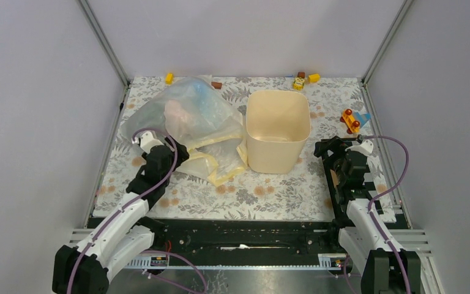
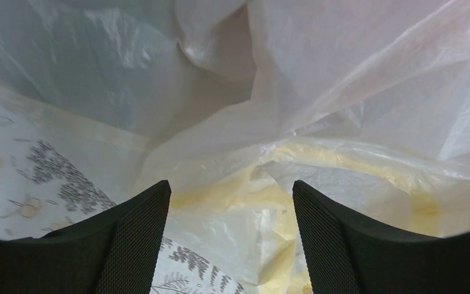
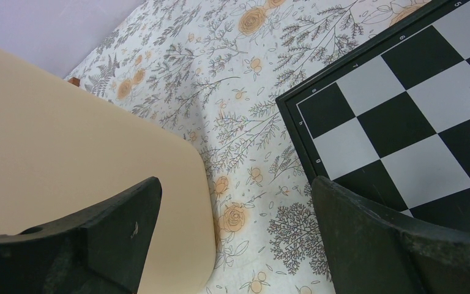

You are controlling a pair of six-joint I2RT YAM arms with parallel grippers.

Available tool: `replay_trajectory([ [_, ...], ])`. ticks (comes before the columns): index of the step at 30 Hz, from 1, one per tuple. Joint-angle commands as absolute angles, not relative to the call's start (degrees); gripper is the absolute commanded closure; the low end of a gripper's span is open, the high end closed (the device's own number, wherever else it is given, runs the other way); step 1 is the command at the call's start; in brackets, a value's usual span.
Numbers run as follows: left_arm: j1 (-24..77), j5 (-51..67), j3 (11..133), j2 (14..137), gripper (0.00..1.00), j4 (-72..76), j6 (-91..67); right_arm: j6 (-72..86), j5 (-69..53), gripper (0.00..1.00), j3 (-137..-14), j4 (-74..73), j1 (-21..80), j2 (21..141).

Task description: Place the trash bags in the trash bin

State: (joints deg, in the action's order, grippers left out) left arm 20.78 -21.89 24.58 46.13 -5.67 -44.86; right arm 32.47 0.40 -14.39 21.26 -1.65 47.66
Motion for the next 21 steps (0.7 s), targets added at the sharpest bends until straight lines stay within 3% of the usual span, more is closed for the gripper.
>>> replay_trajectory([
  [1,23.91,-31.43,31.82,47.89,0.25,-10.71,-38.06,32.46,0.09,0.0,-16.06,23.38,-1.49,47.77],
  [9,38.44,-52.75,39.76,60.47,0.06,-15.38,-33.56,32.52,0.09,0.0,-16.16,23.56,-1.49,48.41],
  [21,38.83,-56.37,41.46,74.15,0.14,-11.37,-29.53,32.53,0.11,0.0,-16.17,23.55,-1.52,48.6],
])
